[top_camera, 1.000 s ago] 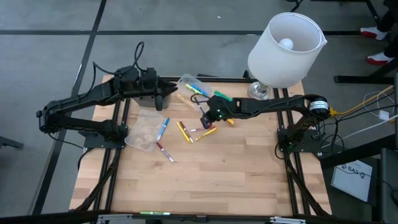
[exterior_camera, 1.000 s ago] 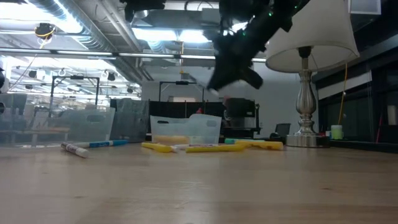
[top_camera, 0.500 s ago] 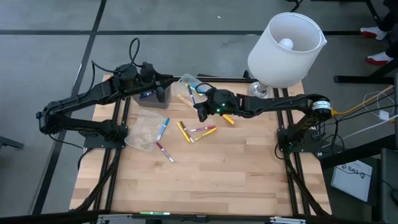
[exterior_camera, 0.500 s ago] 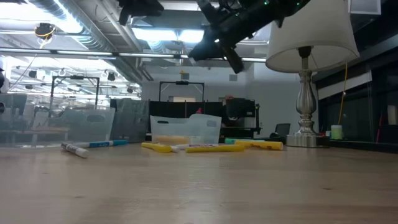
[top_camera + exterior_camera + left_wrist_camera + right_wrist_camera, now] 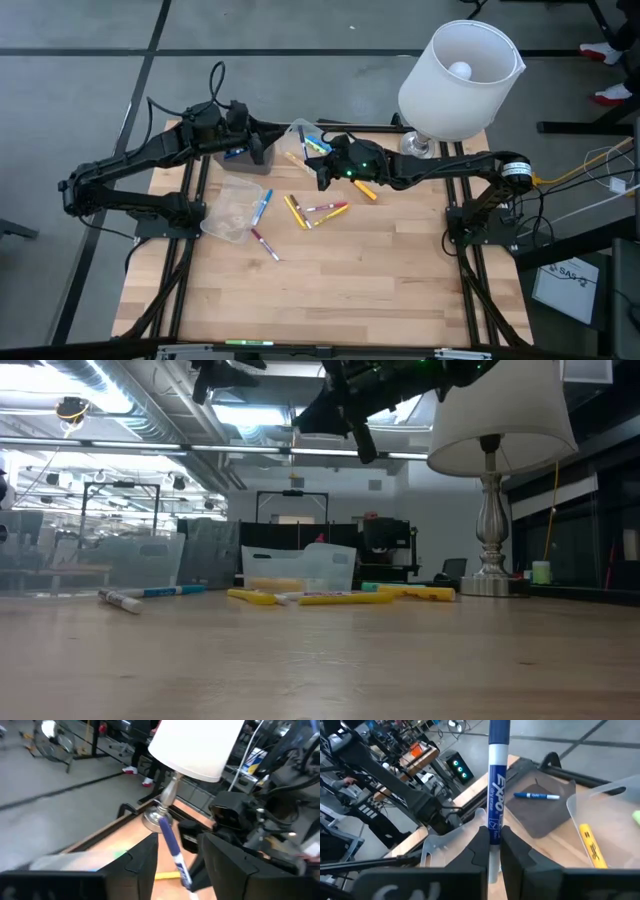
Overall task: Pick & Place Markers
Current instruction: Put the violet marker into the black bin
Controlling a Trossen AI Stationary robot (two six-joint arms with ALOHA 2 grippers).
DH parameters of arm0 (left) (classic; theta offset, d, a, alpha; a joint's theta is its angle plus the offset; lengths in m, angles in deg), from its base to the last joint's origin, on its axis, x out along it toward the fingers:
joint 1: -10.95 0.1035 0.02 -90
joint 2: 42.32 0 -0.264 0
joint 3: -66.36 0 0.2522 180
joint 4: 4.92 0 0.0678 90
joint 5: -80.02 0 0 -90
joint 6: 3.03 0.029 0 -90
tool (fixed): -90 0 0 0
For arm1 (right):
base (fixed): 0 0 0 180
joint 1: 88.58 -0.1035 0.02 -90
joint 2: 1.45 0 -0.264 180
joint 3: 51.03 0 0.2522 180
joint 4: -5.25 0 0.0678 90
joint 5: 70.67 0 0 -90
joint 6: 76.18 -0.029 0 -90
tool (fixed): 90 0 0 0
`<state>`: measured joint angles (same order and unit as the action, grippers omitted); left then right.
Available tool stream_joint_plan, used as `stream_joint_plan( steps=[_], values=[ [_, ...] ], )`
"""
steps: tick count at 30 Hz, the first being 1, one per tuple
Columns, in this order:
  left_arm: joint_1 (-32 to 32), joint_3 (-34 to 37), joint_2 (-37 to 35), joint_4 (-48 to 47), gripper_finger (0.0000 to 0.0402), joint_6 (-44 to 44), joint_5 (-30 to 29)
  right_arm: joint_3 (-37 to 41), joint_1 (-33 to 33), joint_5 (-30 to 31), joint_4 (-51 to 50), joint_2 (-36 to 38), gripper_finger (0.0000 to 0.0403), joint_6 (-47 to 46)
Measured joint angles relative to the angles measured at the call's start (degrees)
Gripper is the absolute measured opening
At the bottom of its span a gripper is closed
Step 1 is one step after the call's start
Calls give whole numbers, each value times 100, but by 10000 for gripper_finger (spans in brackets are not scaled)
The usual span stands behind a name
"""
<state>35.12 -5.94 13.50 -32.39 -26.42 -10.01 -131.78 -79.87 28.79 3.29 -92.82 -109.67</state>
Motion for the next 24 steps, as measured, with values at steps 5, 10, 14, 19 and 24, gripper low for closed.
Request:
stream_joint_plan(
  steps=[5,10,14,19,24],
  values=[
    [133,-1,109,-32,187,-579,636,0,0,-148,348,0,24,145],
    [225,-1,438,10,215,-905,1355,-2,0,-252,537,2,25,218],
    [187,-1,704,320,231,-903,1538,-3,0,-363,604,2,24,193],
    [137,-1,907,577,237,-701,1558,-4,0,-363,640,2,26,190],
    [137,-1,1002,626,237,-600,1534,-4,0,-363,679,2,24,203]
  ],
)
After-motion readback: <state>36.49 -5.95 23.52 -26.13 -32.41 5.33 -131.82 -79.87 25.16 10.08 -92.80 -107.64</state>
